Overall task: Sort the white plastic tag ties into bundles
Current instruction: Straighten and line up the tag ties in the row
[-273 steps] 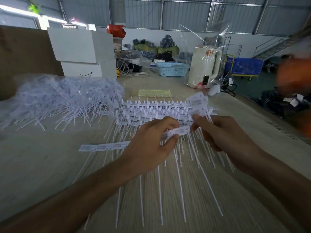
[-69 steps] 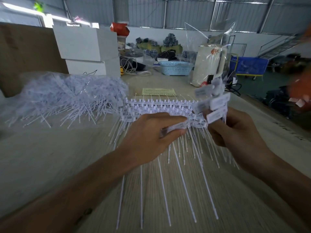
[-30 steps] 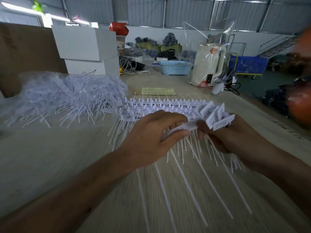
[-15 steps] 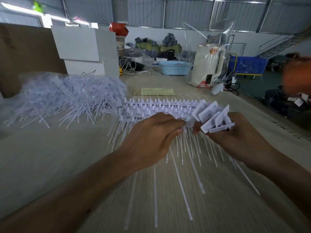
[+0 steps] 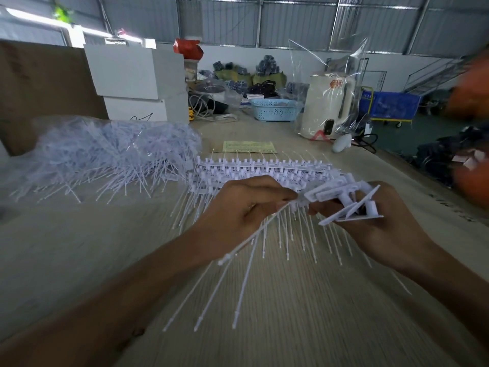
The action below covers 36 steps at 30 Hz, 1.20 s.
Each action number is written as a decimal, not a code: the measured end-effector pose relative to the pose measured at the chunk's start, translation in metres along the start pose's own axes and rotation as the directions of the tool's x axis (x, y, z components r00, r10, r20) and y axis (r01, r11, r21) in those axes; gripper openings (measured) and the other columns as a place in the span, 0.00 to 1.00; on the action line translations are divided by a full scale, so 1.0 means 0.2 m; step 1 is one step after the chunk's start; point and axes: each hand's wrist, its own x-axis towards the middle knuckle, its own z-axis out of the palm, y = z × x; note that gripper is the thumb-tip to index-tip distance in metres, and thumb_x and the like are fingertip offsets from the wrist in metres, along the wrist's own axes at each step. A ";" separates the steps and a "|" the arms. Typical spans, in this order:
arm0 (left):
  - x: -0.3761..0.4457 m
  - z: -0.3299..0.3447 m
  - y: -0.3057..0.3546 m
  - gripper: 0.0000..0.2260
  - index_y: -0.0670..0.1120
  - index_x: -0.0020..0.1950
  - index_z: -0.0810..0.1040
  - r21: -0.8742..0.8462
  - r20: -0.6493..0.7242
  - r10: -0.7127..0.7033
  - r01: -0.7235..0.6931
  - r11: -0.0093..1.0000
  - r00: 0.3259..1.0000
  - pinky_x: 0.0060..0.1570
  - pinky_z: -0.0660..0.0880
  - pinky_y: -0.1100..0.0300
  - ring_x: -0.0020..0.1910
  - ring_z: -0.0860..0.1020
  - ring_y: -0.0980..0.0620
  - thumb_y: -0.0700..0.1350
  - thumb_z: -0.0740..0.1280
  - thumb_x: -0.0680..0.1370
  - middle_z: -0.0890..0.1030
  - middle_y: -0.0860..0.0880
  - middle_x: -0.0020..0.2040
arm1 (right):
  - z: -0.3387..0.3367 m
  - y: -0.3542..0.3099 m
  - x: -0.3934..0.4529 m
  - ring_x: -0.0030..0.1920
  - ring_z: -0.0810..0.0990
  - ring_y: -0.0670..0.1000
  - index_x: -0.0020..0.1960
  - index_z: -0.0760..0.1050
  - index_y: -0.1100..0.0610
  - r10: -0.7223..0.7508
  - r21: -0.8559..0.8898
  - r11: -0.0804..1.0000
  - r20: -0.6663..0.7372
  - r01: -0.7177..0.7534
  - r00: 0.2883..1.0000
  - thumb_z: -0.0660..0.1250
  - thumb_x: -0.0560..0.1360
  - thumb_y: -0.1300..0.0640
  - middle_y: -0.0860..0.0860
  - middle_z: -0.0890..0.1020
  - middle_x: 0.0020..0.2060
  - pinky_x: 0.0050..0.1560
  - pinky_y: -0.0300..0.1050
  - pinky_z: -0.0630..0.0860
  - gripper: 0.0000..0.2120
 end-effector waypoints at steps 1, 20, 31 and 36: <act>0.00 0.00 0.00 0.10 0.40 0.59 0.84 -0.028 0.011 -0.031 0.031 0.999 0.999 0.49 0.75 0.67 0.48 0.82 0.55 0.36 0.65 0.81 0.84 0.49 0.51 | 0.00 -0.02 0.01 0.51 0.79 0.51 0.37 0.79 0.70 0.028 0.033 0.999 0.026 -0.029 0.999 0.69 0.74 0.71 0.67 0.83 0.35 0.50 0.24 0.72 0.07; 0.01 -0.04 0.01 0.13 0.45 0.59 0.84 -0.051 0.098 -0.127 0.132 0.990 0.987 0.46 0.73 0.69 0.46 0.81 0.59 0.41 0.75 0.75 0.82 0.55 0.48 | -0.03 0.05 0.08 0.23 0.60 0.46 0.36 0.80 0.54 0.216 0.219 0.927 0.351 -0.304 0.911 0.62 0.82 0.61 0.52 0.64 0.24 0.24 0.37 0.60 0.17; 0.00 -0.06 -0.01 0.09 0.40 0.55 0.85 0.186 0.318 0.049 -0.114 0.976 0.947 0.49 0.69 0.61 0.48 0.74 0.51 0.41 0.70 0.79 0.81 0.46 0.49 | -0.05 0.02 0.09 0.28 0.71 0.36 0.35 0.77 0.32 -0.057 0.045 0.998 0.471 0.041 0.880 0.61 0.76 0.53 0.38 0.75 0.27 0.34 0.25 0.66 0.17; -0.01 -0.05 -0.01 0.09 0.40 0.56 0.84 0.209 0.377 0.076 -0.164 0.964 0.923 0.48 0.69 0.60 0.49 0.70 0.55 0.41 0.68 0.80 0.81 0.47 0.50 | -0.10 0.04 0.09 0.27 0.66 0.38 0.38 0.77 0.30 -0.084 0.046 0.996 0.588 0.071 0.805 0.62 0.76 0.41 0.35 0.73 0.27 0.31 0.31 0.64 0.10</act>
